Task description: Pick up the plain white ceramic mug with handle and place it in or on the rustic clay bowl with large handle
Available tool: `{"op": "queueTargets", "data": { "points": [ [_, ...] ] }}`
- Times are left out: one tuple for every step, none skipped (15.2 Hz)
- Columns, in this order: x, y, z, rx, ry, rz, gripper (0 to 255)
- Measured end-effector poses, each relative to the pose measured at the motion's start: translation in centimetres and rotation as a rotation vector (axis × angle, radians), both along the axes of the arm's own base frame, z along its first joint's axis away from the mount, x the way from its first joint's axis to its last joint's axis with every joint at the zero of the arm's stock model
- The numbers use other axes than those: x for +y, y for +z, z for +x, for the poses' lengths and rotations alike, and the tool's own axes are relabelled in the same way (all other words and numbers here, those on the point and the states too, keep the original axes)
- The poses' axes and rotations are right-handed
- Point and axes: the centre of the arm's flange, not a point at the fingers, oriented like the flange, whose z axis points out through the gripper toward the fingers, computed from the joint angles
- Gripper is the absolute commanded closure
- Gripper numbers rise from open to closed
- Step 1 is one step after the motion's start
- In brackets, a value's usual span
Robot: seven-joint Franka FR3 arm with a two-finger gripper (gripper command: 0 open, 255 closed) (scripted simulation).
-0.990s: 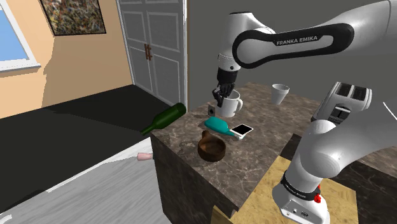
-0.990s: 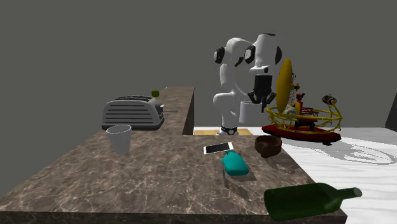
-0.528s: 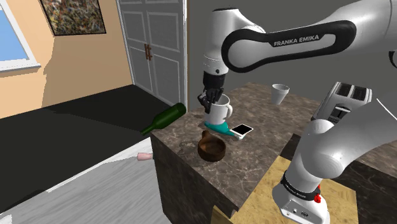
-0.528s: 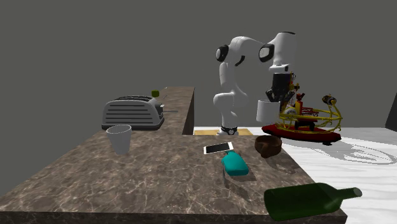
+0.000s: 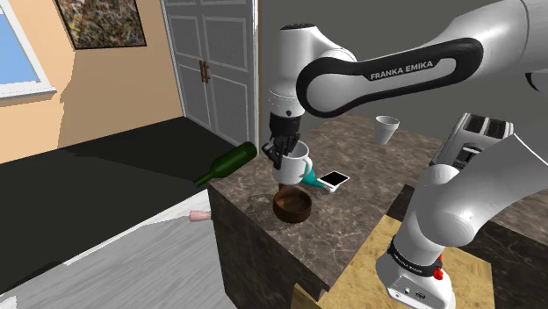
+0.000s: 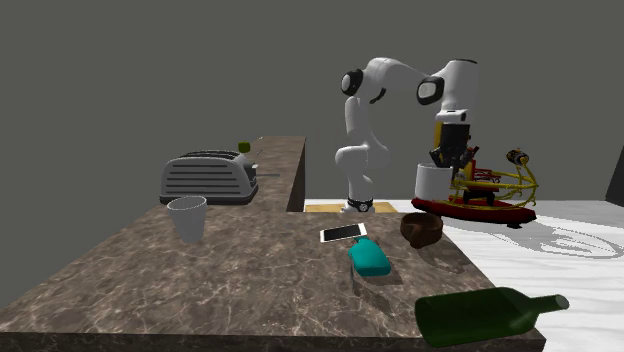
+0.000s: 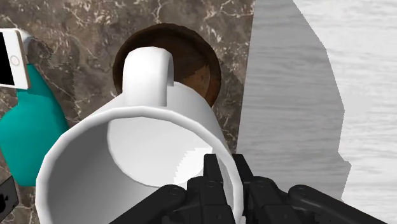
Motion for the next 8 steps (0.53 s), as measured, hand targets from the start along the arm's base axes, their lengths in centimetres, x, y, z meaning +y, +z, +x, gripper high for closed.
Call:
{"op": "queueTargets", "data": {
  "points": [
    [0.0, -0.5, -0.1, 0.0, 0.0, 0.0, 255],
    [0.0, -1.1, -0.1, 0.0, 0.0, 0.0, 255],
    [0.0, -1.6, -0.1, 0.0, 0.0, 0.0, 255],
    [0.0, -2.1, -0.2, 0.0, 0.0, 0.0, 255],
    [0.1, -2.6, -0.2, 0.0, 0.0, 0.0, 255],
    [0.1, -3.2, -0.1, 0.0, 0.0, 0.0, 255],
    [0.0, -3.8, -0.1, 0.0, 0.0, 0.0, 255],
    [0.0, -4.4, -0.1, 0.0, 0.0, 0.0, 255]
  ]
}}
